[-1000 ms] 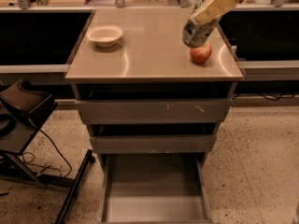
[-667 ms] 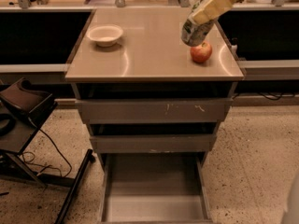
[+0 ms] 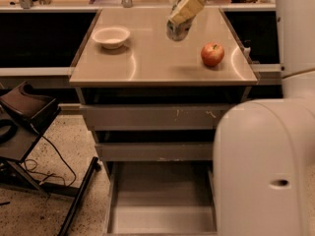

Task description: Pick 7up can from bottom drawer and place on counter

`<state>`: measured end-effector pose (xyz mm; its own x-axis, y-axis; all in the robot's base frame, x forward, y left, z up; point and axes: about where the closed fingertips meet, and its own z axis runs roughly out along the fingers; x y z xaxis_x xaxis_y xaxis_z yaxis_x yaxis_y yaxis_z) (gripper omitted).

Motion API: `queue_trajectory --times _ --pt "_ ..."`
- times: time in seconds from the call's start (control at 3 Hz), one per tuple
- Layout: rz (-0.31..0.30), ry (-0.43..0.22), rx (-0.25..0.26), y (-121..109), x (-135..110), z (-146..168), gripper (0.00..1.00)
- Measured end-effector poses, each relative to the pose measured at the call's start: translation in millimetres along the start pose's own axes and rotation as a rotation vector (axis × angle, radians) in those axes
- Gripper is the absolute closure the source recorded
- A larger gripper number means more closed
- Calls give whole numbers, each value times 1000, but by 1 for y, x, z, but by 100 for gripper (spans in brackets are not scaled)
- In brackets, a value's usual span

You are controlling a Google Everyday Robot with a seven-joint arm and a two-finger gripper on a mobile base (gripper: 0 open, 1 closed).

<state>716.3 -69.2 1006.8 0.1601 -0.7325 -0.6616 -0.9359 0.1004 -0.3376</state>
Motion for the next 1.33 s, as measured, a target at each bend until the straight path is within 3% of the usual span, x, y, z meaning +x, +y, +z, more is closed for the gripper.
queue_trajectory --times 0.33,0.67,1.0,1.33 --pt "-46 35 44 -22 -14 22 100" --pt "-25 133 -27 -15 11 55 100" --pt "14 176 -118 -3 41 94 100" --pt "18 171 -104 -8 42 103 88"
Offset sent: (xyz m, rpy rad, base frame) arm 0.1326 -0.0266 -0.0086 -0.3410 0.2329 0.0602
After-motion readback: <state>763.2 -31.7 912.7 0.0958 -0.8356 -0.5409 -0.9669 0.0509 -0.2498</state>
